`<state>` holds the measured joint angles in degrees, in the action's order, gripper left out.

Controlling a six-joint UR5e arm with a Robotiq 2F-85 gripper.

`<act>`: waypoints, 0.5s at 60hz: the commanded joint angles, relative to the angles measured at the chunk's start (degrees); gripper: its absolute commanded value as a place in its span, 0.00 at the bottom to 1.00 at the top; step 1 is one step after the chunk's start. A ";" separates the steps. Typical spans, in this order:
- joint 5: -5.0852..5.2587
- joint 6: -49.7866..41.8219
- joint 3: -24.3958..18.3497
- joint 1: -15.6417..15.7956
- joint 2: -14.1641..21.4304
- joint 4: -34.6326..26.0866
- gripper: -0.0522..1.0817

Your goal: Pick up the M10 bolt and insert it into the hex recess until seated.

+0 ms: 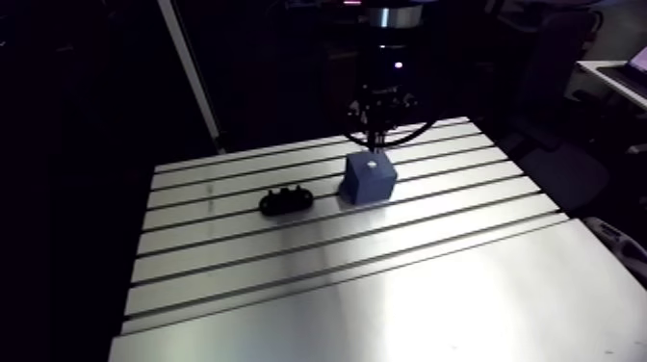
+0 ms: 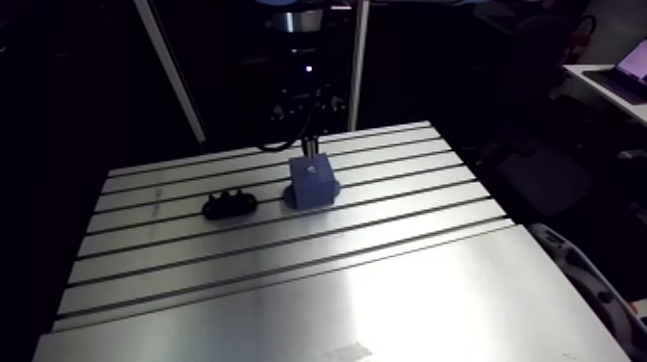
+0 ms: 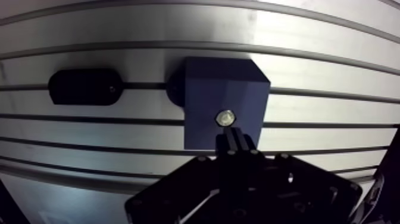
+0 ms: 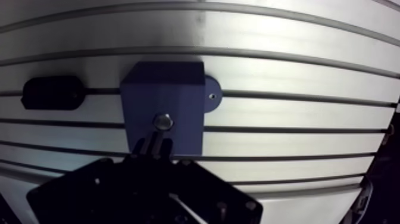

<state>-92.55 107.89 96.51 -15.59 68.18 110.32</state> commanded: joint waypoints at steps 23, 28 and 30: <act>-0.48 0.00 0.56 0.20 1.90 -0.41 0.05; -0.39 0.00 0.40 0.29 2.38 -0.49 0.05; -0.39 0.00 0.24 0.36 2.73 -0.57 0.05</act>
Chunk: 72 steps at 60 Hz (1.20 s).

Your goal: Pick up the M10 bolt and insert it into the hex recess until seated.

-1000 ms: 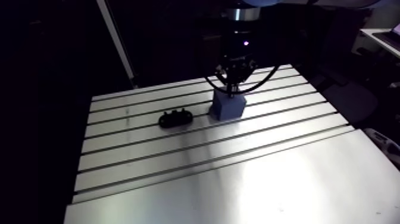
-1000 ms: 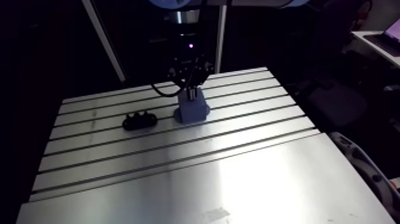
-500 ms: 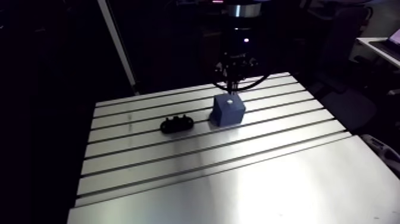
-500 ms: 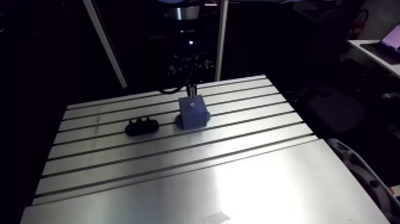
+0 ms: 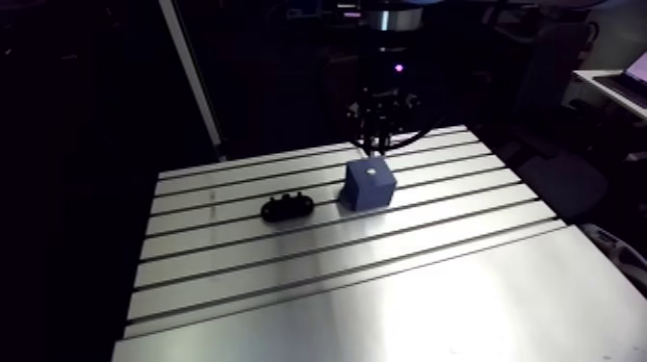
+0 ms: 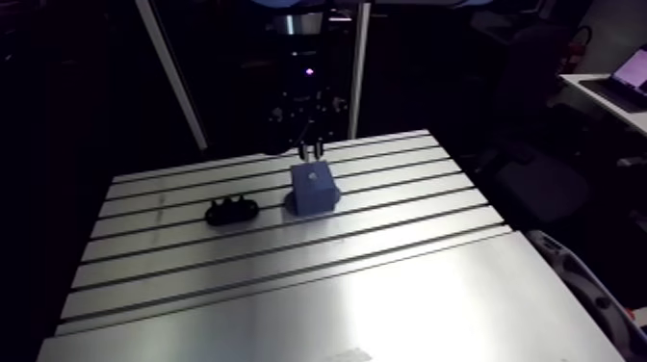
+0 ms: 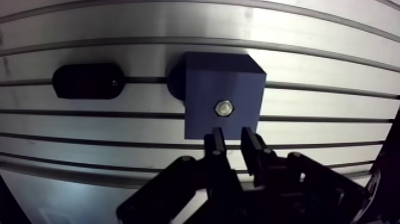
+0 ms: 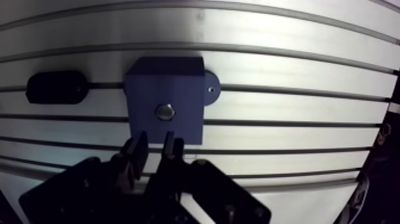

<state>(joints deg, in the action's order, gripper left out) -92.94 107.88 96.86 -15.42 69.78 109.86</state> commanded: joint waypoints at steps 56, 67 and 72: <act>0.23 -9.75 -22.13 6.90 10.37 -27.30 0.05; 0.32 -10.80 -22.12 7.05 11.17 -27.46 0.05; 0.43 -10.80 -21.72 7.38 11.29 -27.55 0.05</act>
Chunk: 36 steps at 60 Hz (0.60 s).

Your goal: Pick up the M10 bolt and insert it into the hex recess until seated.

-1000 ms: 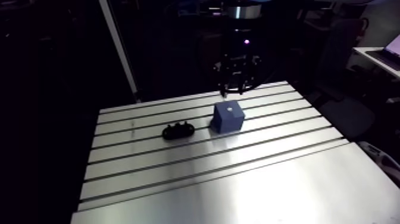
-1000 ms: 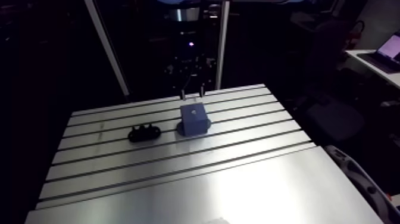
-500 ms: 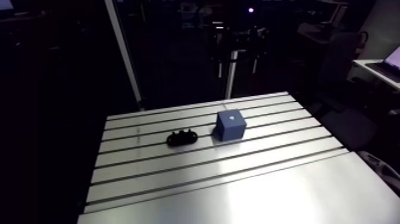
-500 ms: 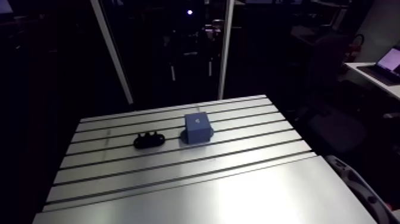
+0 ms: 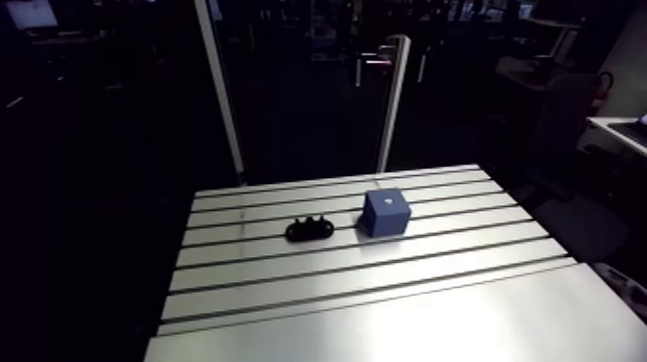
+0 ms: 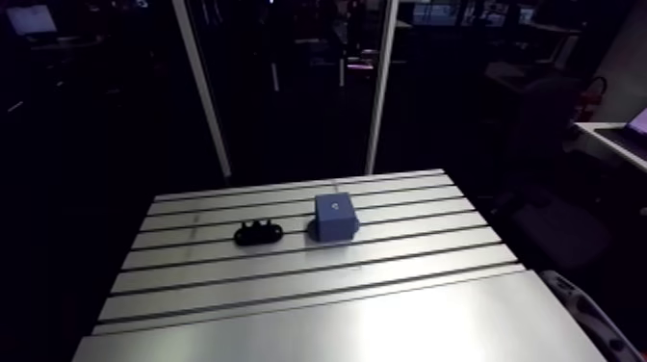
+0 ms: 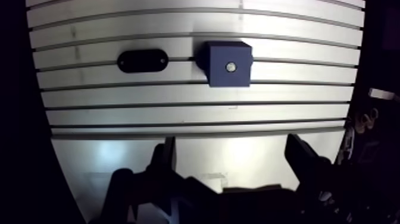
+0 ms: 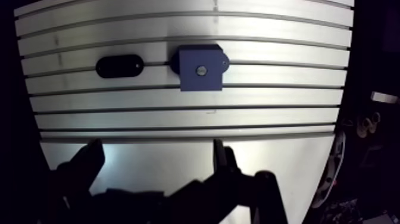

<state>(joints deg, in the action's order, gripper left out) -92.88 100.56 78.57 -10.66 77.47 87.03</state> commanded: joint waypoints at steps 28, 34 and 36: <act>4.34 -5.42 1.42 3.53 6.49 -0.58 0.05; 3.66 -5.42 2.66 3.46 7.70 -0.51 0.05; 3.49 -5.42 2.68 3.45 7.81 -0.51 0.05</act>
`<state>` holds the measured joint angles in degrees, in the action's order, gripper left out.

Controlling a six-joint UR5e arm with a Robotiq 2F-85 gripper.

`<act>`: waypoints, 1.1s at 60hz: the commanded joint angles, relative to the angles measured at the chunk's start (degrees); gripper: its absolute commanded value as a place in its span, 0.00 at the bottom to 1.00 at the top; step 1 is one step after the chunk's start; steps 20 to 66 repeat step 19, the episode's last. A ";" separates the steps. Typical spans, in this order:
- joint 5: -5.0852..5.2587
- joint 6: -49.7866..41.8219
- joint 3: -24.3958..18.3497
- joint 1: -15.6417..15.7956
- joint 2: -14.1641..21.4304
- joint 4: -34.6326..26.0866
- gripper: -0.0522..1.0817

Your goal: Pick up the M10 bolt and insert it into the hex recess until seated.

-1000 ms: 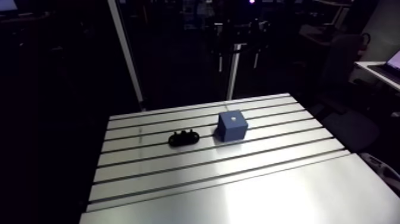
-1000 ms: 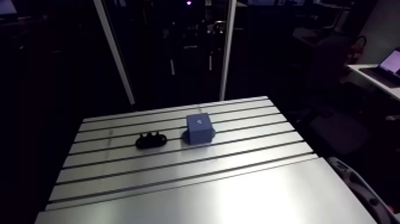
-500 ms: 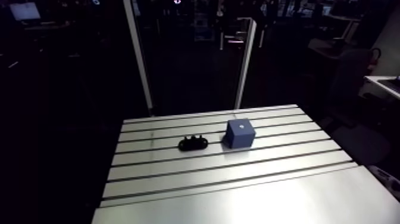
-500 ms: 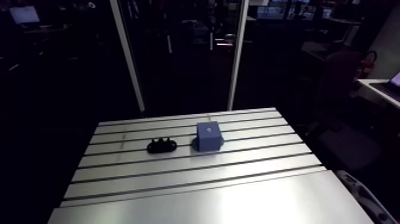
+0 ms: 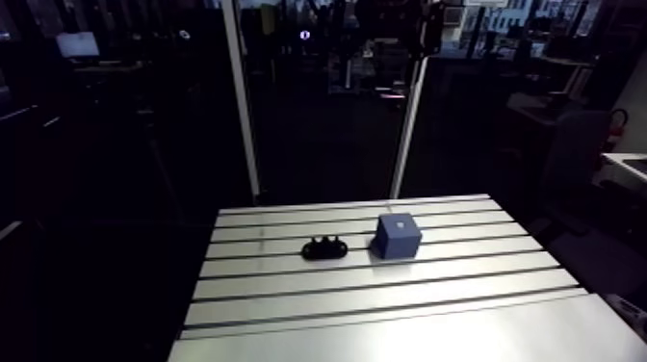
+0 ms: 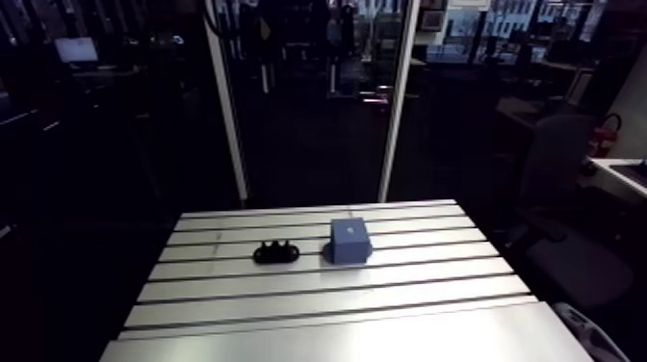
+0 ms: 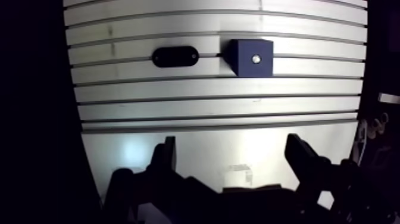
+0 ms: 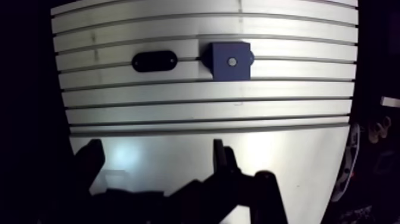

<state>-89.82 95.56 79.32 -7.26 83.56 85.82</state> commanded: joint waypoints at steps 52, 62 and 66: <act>0.13 0.02 1.67 -0.03 1.13 0.79 0.05; 0.13 0.02 1.67 -0.03 1.13 0.79 0.05; 0.13 0.02 1.67 -0.03 1.13 0.79 0.05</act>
